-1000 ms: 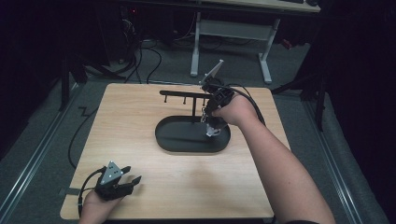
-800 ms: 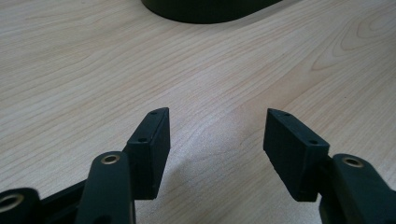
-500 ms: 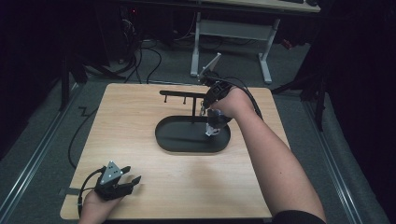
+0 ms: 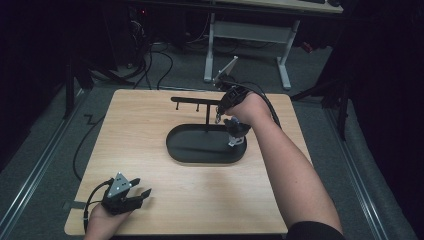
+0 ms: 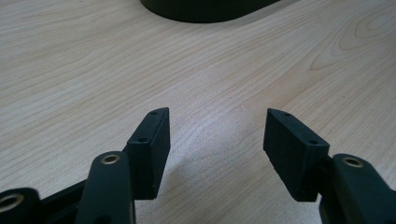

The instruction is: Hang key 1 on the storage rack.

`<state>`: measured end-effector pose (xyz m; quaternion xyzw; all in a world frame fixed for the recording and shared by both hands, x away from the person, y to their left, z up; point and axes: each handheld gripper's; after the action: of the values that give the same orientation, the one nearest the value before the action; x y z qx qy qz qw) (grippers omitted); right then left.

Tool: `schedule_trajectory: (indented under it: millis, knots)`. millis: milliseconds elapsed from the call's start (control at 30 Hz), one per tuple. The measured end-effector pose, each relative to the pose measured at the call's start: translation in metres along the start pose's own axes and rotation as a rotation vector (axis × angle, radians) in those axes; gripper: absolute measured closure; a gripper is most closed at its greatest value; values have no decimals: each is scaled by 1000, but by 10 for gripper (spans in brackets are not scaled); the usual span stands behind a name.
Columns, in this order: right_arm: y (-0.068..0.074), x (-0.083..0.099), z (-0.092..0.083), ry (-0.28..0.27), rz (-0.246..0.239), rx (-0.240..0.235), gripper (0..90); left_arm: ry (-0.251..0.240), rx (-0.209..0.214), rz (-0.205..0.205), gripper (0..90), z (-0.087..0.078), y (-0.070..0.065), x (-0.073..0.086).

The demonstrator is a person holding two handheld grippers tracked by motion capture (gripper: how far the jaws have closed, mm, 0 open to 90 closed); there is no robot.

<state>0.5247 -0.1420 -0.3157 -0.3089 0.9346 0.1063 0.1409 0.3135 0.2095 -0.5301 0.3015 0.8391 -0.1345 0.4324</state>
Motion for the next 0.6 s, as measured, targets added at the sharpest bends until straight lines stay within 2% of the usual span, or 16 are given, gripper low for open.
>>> schedule_trajectory:
  millis: [167,333,433,600]
  knots:
    - [-7,-2,1,-23,13,22,889,-3,0,-2,418,0,0,0]
    - [-8,-3,4,-30,22,34,881,0,3,1,418,0,0,0]
    - [-7,-3,4,-57,51,28,823,1,4,1,418,1,0,0]
    - [-6,1,0,-71,38,31,785,1,4,2,418,1,0,1]
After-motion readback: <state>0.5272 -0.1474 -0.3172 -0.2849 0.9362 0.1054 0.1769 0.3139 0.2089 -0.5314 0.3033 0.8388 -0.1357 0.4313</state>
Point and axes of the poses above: each handheld gripper's, and its own axes: z roughly forward along the jaws, x roughly out of its underside, y roughly to its left, and after that the axes turned 5 degrees about -x, right-handed
